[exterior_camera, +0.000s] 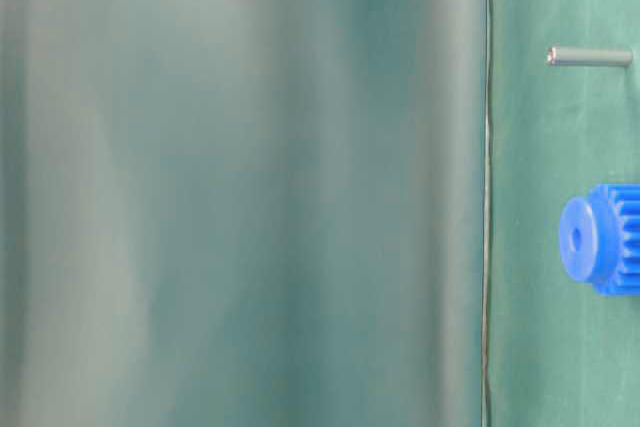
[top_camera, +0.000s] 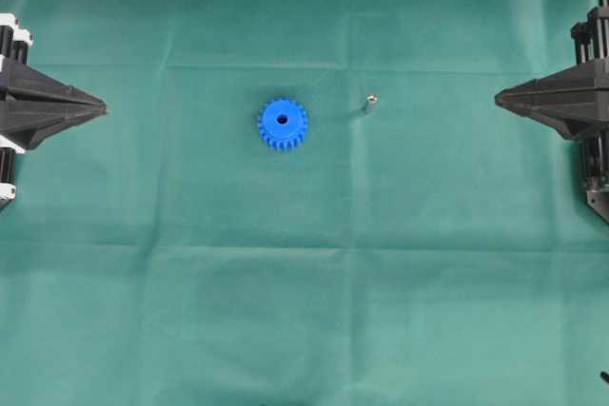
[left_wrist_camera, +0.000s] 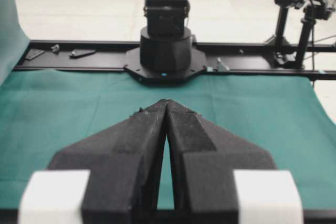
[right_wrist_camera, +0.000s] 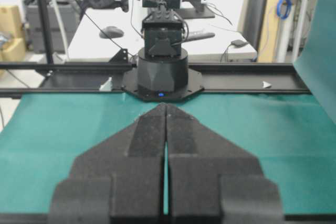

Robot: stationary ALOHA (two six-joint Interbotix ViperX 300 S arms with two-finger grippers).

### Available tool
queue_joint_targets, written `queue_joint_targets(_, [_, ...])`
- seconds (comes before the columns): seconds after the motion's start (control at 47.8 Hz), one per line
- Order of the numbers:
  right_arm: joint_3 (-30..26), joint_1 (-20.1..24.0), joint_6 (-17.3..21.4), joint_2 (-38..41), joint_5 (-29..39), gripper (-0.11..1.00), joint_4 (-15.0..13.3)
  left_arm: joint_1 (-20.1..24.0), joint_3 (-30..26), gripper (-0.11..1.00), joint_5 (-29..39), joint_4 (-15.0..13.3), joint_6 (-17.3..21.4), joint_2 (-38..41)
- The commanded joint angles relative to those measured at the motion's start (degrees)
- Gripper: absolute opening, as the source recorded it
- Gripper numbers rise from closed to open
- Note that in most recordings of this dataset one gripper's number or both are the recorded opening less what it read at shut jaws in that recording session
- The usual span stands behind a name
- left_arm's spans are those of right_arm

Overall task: Insert the shaft placed at a random location into the center hole of the small gear at another random location.
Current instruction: 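Move the right gripper left toward the silver shaft, fingers open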

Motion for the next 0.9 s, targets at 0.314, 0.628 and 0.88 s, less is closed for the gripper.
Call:
queue_joint_targets(0.314, [-0.88, -3.52, -0.35, 4.92, 0.88, 0.01, -0.35, 0.09, -1.76, 0.00, 1.32, 0.70, -0.18, 0.35])
queue_joint_targets(0.628, [-0.18, -6.86, -0.26, 15.91, -3.96, 0.42, -0.18, 0.00, -1.67, 0.00, 1.41, 0.70, -0.18, 0.35])
queue_joint_targets(0.88, [-0.18, -8.79, -0.35, 33.13, -16.26, 0.86, 0.18, 0.09, -1.67, 0.00, 2.20, 0.70, -0.09, 0.44])
